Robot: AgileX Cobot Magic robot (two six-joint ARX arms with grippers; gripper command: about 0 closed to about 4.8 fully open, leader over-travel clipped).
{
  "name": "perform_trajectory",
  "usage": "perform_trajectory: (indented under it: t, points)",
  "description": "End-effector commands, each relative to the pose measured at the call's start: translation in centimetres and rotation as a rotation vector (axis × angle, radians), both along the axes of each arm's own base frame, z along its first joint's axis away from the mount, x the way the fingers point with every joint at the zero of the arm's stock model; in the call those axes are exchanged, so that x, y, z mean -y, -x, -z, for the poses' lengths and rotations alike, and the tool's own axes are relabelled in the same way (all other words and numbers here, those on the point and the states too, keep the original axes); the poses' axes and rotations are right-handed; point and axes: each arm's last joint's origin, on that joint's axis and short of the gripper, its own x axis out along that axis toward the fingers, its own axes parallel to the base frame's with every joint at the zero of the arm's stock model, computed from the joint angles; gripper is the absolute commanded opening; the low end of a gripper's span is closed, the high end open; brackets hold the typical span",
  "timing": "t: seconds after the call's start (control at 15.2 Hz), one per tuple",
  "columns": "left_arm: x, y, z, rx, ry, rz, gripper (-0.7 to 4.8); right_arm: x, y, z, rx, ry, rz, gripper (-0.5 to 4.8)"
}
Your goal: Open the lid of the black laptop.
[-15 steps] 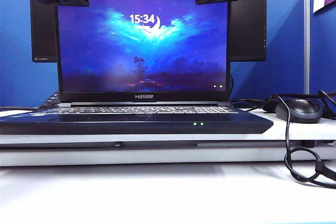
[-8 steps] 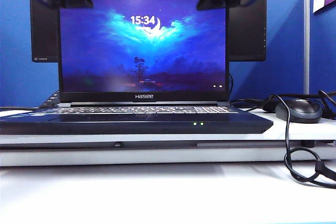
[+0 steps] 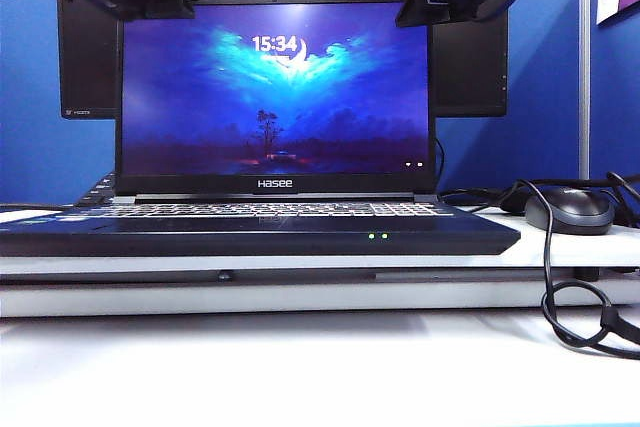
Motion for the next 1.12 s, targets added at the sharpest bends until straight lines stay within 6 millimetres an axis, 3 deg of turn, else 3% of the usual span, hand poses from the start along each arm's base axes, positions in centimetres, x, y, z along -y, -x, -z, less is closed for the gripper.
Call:
perform_trajectory:
  t: [0.07,0.2,0.4,0.59,0.86,1.12]
  points:
    - [0.0,-0.1,0.0,-0.016,-0.006,-0.004,-0.04,0.2,-0.1,-0.6,0.027,-0.015,-0.016,-0.01]
    - [0.0,-0.1,0.4,-0.054,-0.015,0.008,-0.04,0.2,0.1,-0.4,-0.004,-0.007,-0.022,-0.01]
    - [0.5,0.5,0.4,-0.099,-0.009,0.181,-0.04,0.3,1.4,-1.1,-0.048,-0.002,-0.129,-0.01]
    - [1.2,2.1,-1.1,-0.069,-0.018,0.208,-0.04,1.0,3.4,-2.8,-0.038,-0.008,-0.152,-0.02]
    - [1.6,5.9,-3.6,-0.064,-0.032,0.258,-0.04,1.0,7.7,-4.0,-0.028,-0.024,-0.219,-0.01]
    - [-0.2,12.3,-6.3,0.027,-0.024,0.175,-0.04,3.1,13.7,-6.4,0.066,-0.142,-0.227,-0.02]
